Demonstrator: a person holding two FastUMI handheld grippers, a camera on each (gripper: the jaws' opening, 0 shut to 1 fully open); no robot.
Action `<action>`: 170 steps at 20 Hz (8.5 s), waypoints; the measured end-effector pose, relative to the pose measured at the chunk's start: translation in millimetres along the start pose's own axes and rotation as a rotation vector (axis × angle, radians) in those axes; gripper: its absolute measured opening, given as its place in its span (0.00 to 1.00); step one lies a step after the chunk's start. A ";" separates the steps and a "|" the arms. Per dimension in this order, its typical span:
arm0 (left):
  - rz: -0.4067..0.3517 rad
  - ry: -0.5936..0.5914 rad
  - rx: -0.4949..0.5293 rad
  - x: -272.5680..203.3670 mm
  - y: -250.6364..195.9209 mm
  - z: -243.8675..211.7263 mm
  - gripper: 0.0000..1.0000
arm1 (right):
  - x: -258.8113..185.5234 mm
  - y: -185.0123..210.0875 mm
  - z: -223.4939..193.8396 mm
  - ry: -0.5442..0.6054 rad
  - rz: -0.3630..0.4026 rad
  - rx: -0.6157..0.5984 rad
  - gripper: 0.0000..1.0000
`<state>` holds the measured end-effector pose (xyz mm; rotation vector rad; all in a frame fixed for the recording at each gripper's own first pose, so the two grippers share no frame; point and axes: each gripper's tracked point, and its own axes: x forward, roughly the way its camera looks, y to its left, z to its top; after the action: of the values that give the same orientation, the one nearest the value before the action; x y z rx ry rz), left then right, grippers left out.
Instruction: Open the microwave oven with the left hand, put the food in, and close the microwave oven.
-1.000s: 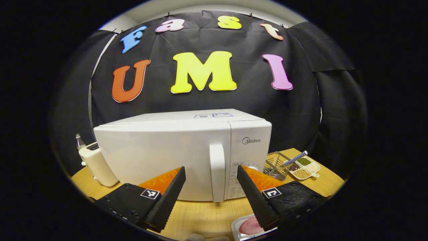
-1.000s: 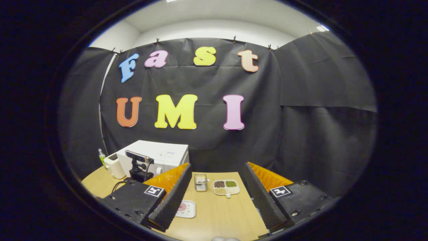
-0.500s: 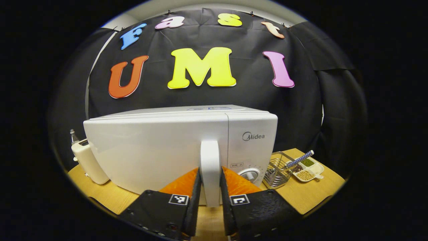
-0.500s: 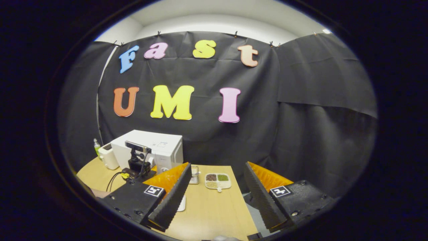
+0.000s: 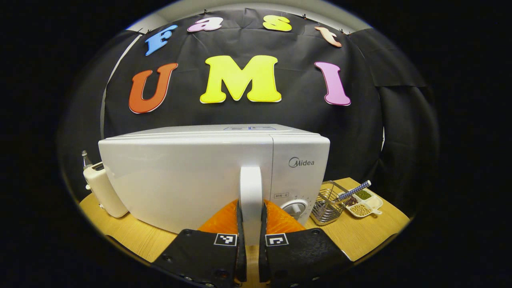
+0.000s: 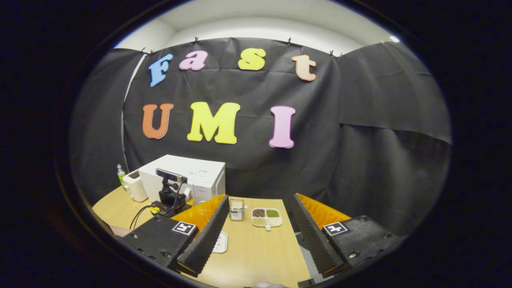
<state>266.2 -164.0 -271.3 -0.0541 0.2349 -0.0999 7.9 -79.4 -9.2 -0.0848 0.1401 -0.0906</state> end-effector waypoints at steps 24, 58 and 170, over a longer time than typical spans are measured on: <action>0.060 0.054 0.081 -220.6 141.3 -50.6 0.78 | -21.6 144.4 -43.3 0.065 0.273 -0.023 0.95; 0.552 0.118 0.102 -398.4 350.8 -41.7 0.96 | 23.1 145.8 -172.0 0.302 0.315 0.004 1.00; 0.270 -0.028 0.099 -303.0 261.7 113.6 0.96 | 264.3 362.6 -117.2 0.030 0.206 0.517 1.00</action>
<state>23.8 132.7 -108.6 0.0751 0.2073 0.1576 282.3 246.0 -193.5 0.4468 0.1513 0.0793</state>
